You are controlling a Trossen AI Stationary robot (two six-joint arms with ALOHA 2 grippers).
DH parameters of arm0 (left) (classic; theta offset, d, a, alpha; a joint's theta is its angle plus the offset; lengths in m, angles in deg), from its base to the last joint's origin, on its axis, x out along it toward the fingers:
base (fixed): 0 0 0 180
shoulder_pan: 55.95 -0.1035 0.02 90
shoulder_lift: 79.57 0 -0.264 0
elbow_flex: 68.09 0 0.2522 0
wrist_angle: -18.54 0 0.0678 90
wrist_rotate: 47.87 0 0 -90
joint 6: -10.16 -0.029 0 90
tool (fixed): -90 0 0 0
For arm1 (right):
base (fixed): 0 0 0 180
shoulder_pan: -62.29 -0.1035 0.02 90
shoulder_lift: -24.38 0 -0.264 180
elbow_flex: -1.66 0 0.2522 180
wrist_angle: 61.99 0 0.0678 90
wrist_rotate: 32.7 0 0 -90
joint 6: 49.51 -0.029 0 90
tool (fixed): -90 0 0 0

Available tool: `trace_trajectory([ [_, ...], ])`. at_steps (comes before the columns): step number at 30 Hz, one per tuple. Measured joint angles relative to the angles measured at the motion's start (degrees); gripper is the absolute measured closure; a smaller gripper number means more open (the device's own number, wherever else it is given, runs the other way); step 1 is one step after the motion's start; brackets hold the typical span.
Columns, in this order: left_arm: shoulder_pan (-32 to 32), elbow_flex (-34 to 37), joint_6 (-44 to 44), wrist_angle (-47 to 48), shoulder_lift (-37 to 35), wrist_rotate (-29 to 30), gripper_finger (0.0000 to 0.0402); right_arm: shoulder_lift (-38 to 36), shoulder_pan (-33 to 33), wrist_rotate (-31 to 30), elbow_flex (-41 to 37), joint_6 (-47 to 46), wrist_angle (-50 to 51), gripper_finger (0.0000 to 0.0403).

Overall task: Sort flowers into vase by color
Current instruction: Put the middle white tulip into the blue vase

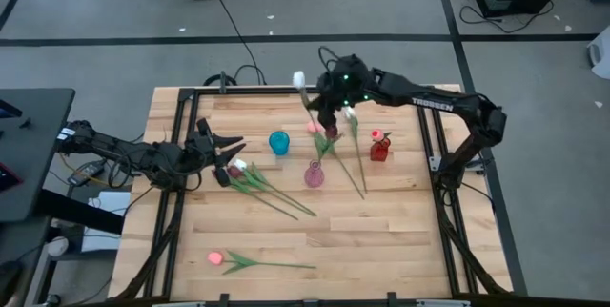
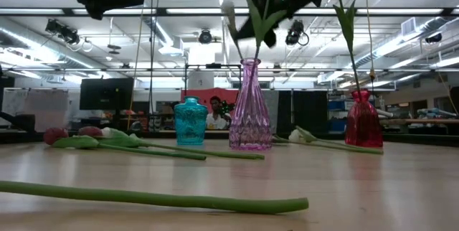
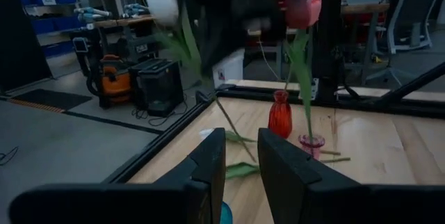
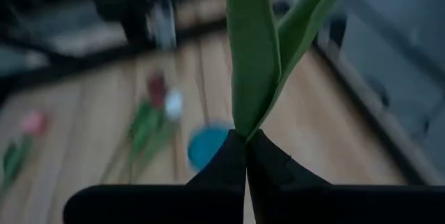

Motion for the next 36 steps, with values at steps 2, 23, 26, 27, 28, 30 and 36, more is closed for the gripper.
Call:
trace_trajectory([
  [2,0.0,0.0,0.27,0.63,0.0,0.0,0.031,-0.77,-0.39,-0.08,0.0,-0.14,-5.84,0.0392],
  [23,-0.07,0.0,0.44,-0.36,0.02,0.0,0.031,5.48,-3.33,4.25,0.02,-1.76,-29.23,0.0392],
  [26,-0.07,0.0,0.44,-0.34,0.02,0.0,0.031,6.11,-3.41,3.94,0.02,-0.52,-29.55,0.0392],
  [27,-0.07,0.0,0.44,-0.31,0.02,0.0,0.031,6.26,-3.43,3.8,0.02,-0.53,-29.53,0.0392],
  [28,-0.07,0.0,0.44,-0.3,0.02,0.0,0.031,6.45,-3.4,3.76,0.01,-0.52,-29.15,0.0392],
  [30,-0.07,0.0,0.41,-0.34,0.01,0.0,0.031,7.28,-3.55,2.69,0.02,0.23,-29.62,0.0392],
  [36,-0.07,0.0,0.37,-0.09,0.0,0.0,0.031,9.56,-4.11,2.73,0.0,1.53,-29.48,0.0392],
])
